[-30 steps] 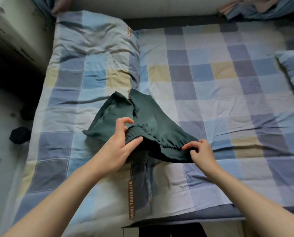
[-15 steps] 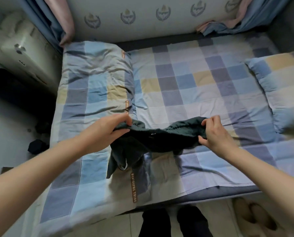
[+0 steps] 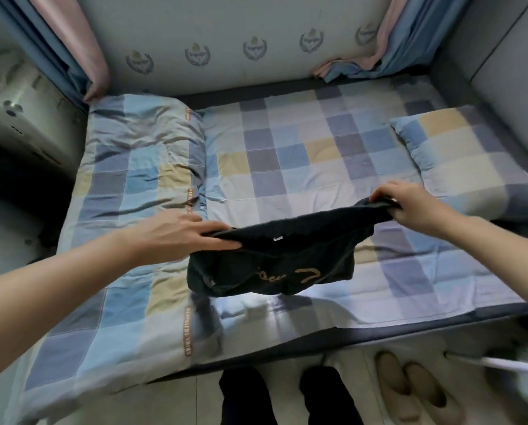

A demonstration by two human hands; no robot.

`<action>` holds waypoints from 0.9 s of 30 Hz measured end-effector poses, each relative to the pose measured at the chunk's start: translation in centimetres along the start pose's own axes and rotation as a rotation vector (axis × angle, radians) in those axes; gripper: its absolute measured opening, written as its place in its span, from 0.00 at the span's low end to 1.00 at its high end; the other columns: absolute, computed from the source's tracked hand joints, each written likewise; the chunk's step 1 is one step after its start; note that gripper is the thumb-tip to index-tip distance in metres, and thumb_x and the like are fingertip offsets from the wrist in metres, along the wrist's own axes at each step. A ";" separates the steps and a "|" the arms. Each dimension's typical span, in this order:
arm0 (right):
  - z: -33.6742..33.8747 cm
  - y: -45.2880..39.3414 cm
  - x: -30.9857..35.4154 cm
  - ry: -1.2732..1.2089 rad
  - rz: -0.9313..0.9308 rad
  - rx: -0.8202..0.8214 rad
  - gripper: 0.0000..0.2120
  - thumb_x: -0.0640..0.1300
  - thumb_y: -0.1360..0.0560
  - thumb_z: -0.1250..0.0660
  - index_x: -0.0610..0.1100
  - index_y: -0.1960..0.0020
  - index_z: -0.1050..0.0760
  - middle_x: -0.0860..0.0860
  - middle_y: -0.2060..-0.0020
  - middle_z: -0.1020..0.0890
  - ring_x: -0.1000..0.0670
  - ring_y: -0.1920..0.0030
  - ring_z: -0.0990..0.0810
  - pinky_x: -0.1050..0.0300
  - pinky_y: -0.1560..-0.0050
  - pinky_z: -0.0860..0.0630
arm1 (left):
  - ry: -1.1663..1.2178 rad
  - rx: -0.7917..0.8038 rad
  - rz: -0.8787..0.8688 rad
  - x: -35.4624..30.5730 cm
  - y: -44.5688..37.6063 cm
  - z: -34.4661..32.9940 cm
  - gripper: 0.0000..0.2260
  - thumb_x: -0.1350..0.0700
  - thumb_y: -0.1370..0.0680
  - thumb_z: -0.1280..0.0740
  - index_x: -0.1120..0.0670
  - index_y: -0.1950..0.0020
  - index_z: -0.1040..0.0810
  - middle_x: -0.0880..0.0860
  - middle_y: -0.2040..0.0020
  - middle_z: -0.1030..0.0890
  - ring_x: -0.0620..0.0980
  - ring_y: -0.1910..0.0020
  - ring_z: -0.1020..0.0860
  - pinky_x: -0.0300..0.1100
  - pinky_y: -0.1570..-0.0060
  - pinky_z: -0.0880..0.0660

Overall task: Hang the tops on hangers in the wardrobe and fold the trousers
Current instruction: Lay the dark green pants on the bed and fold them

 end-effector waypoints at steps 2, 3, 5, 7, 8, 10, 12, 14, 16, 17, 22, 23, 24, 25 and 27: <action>1.4 2.6 -0.7 0.172 0.292 0.045 0.24 0.26 0.31 0.35 0.38 0.36 0.27 0.40 0.47 0.21 0.38 0.52 0.19 0.45 0.51 0.22 | 0.013 0.049 0.083 -0.2 -2.1 -0.4 0.22 0.62 0.24 0.41 0.46 0.34 0.24 0.51 0.35 0.22 0.54 0.47 0.19 0.46 0.57 0.20; 1.6 3.6 -0.8 0.248 0.401 0.094 0.27 0.26 0.30 0.35 0.39 0.32 0.30 0.41 0.46 0.22 0.39 0.54 0.19 0.44 0.54 0.21 | 0.011 0.132 0.180 0.4 -2.5 -0.8 0.18 0.60 0.23 0.41 0.47 0.37 0.22 0.49 0.35 0.23 0.52 0.44 0.20 0.45 0.54 0.21; 2.5 6.1 -0.8 0.373 0.607 0.154 0.34 0.26 0.32 0.36 0.44 0.28 0.34 0.43 0.49 0.23 0.43 0.63 0.21 0.51 0.63 0.20 | 0.032 0.335 0.361 0.9 -3.2 -1.6 0.13 0.58 0.22 0.40 0.48 0.42 0.21 0.45 0.37 0.24 0.50 0.44 0.21 0.44 0.53 0.24; 3.4 8.3 -0.8 0.483 0.781 0.186 0.38 0.27 0.33 0.39 0.51 0.27 0.36 0.44 0.56 0.24 0.48 0.72 0.27 0.56 0.73 0.26 | 0.064 0.343 0.437 0.8 -4.2 -1.5 0.10 0.55 0.21 0.41 0.48 0.45 0.21 0.44 0.40 0.23 0.49 0.46 0.21 0.43 0.53 0.25; 3.9 9.2 -1.3 0.523 0.838 0.188 0.37 0.28 0.32 0.40 0.52 0.27 0.34 0.44 0.58 0.24 0.49 0.73 0.29 0.58 0.75 0.27 | 0.069 0.331 0.455 0.6 -5.0 -1.3 0.10 0.53 0.20 0.42 0.47 0.46 0.21 0.44 0.41 0.23 0.48 0.47 0.22 0.43 0.52 0.25; 4.1 9.4 -2.1 0.530 0.859 0.175 0.32 0.29 0.32 0.39 0.47 0.30 0.28 0.44 0.58 0.22 0.48 0.73 0.27 0.57 0.74 0.26 | 0.096 0.268 0.477 0.2 -5.5 -0.7 0.14 0.46 0.21 0.45 0.46 0.48 0.21 0.45 0.42 0.22 0.49 0.47 0.22 0.43 0.53 0.26; 3.9 8.6 -3.7 0.606 0.745 0.225 0.29 0.30 0.29 0.39 0.43 0.28 0.32 0.43 0.50 0.21 0.44 0.62 0.19 0.53 0.62 0.21 | 0.080 0.201 0.502 -0.5 -6.0 0.1 0.25 0.33 0.25 0.53 0.44 0.53 0.20 0.44 0.45 0.22 0.50 0.50 0.22 0.42 0.58 0.28; 3.4 7.7 -5.7 0.679 0.540 0.338 0.24 0.36 0.23 0.45 0.43 0.28 0.35 0.45 0.44 0.22 0.43 0.50 0.19 0.51 0.50 0.23 | -0.014 0.166 0.503 -1.3 -6.9 0.9 0.33 0.25 0.28 0.57 0.44 0.58 0.21 0.43 0.49 0.23 0.48 0.52 0.22 0.41 0.59 0.31; 4.3 7.0 -6.1 0.539 0.459 0.219 0.14 0.39 0.23 0.43 0.39 0.41 0.25 0.41 0.55 0.17 0.39 0.57 0.18 0.46 0.56 0.23 | -0.103 0.122 0.446 -2.1 -8.1 1.6 0.29 0.29 0.25 0.52 0.46 0.58 0.19 0.43 0.47 0.23 0.47 0.49 0.21 0.42 0.55 0.28; 4.5 6.7 -6.3 0.507 0.450 0.160 0.11 0.41 0.23 0.42 0.38 0.50 0.23 0.40 0.61 0.18 0.38 0.62 0.19 0.45 0.61 0.23 | -0.124 0.079 0.400 -2.5 -8.6 2.0 0.24 0.34 0.22 0.47 0.47 0.57 0.18 0.45 0.45 0.22 0.48 0.49 0.21 0.43 0.53 0.26; 5.4 6.7 -8.3 0.677 0.403 0.264 0.20 0.61 0.22 0.46 0.45 0.61 0.32 0.44 0.64 0.20 0.40 0.64 0.20 0.51 0.64 0.27 | -0.053 0.125 0.358 -2.6 -8.9 1.9 0.10 0.52 0.19 0.39 0.48 0.44 0.20 0.47 0.41 0.25 0.48 0.48 0.21 0.43 0.57 0.24; 5.5 7.0 -8.4 0.739 0.428 0.304 0.18 0.59 0.21 0.45 0.45 0.58 0.31 0.45 0.60 0.20 0.42 0.60 0.20 0.51 0.63 0.27 | -0.053 0.209 0.364 -2.6 -8.7 1.6 0.11 0.54 0.19 0.41 0.46 0.41 0.22 0.45 0.41 0.25 0.48 0.48 0.21 0.42 0.58 0.24; 5.5 7.5 -8.2 0.782 0.474 0.328 0.15 0.55 0.21 0.44 0.45 0.54 0.28 0.46 0.56 0.21 0.43 0.57 0.21 0.51 0.62 0.26 | -0.072 0.295 0.350 -2.8 -8.7 1.3 0.12 0.54 0.19 0.41 0.44 0.39 0.23 0.44 0.43 0.24 0.47 0.47 0.21 0.41 0.59 0.25; 5.2 8.2 -7.6 0.803 0.553 0.325 0.11 0.50 0.22 0.42 0.45 0.52 0.26 0.46 0.53 0.22 0.43 0.56 0.21 0.51 0.63 0.26 | -0.105 0.379 0.333 -3.3 -8.7 1.0 0.12 0.53 0.20 0.42 0.44 0.40 0.24 0.43 0.44 0.23 0.47 0.47 0.21 0.41 0.58 0.25; 5.2 9.2 -6.3 0.828 0.664 0.268 0.07 0.46 0.24 0.38 0.44 0.56 0.23 0.45 0.52 0.23 0.45 0.59 0.22 0.53 0.70 0.27 | -0.162 0.464 0.296 -4.6 -9.4 0.1 0.11 0.45 0.22 0.41 0.45 0.42 0.24 0.43 0.46 0.21 0.47 0.47 0.20 0.42 0.53 0.24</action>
Point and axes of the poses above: each hand's wrist, its own y-axis away from the middle knuckle, its own z-axis out of the back of the hand, x = y × z, the point moved 6 cm from there along -y, towards the middle knuckle
